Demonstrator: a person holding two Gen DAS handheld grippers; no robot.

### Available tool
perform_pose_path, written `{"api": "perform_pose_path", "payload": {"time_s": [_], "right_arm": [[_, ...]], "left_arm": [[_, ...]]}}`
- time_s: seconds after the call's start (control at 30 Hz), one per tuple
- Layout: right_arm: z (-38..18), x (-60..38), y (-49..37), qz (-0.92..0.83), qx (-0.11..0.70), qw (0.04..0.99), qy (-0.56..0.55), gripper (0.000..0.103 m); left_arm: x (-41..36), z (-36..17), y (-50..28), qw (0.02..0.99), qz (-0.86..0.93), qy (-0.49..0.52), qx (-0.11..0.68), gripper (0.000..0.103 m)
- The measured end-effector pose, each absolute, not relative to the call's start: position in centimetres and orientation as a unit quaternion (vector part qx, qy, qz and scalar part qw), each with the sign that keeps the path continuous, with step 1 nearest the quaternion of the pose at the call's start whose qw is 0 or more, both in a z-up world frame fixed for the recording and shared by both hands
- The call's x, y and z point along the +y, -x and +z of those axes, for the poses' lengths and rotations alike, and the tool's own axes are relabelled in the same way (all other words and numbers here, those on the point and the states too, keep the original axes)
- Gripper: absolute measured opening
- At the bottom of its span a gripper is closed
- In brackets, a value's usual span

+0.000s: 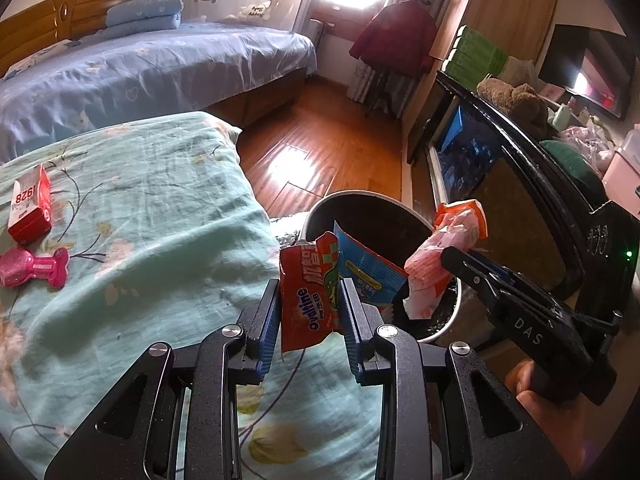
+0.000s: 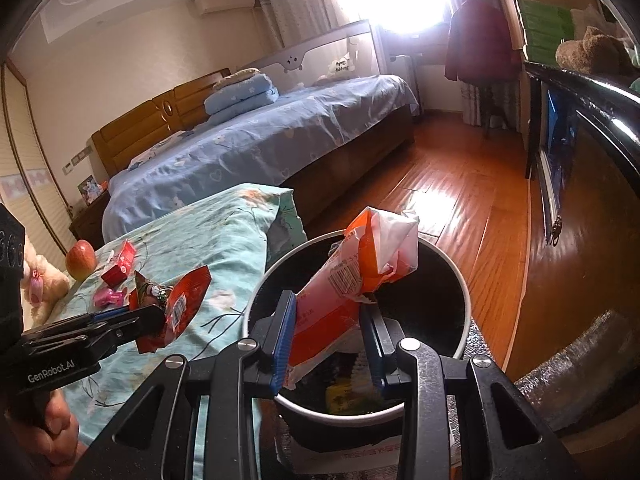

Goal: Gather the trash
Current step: 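Carry the snack bag and orange-white wrapper over the trash bin with both tools, then open both tools to drop the snack bag and wrapper into the bin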

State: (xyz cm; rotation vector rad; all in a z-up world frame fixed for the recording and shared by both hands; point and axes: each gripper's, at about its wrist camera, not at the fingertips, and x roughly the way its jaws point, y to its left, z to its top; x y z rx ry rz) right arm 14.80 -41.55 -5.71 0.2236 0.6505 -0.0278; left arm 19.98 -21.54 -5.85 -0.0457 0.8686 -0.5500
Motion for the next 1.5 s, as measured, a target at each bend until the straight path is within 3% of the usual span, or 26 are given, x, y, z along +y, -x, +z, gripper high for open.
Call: {"api": "perform_pose_path", "payload": {"time_s": [0.83,1.0,1.07,1.13,1.33,1.5], "right_arm": [[-7.7,-44.9,-17.4,-0.008,0.36,0.924,-0.131,0.036],[-7.8,-45.3,-17.6,-0.009,0.363,0.922,-0.136,0.037],[-7.7,-45.6,-17.6,-0.01,0.363,0.921,-0.14,0.048],[-7.6,-45.9,-17.4,-0.014,0.36,0.921,-0.146,0.061],[-7.2,-45.5,-17.1,-0.01,0.354,0.922,-0.155,0.071],[-6.8,-43.8,-16.7,0.007,0.349,0.924,-0.157,0.08]], "left_arm": [[-25.7,-7.1,-22.0,0.857,-0.277,-0.001,0.434,0.027],[-26.1,-7.0,-22.0,0.857,-0.279,-0.004,0.433,0.042],[-25.9,-6.9,-21.8,0.86,-0.275,-0.004,0.429,0.053],[-25.5,-6.8,-21.7,0.861,-0.273,0.0,0.428,0.054],[-23.2,-6.7,-21.3,0.866,-0.258,0.012,0.428,0.061],[-20.4,-7.0,-20.8,0.872,-0.234,0.028,0.43,0.062]]}}
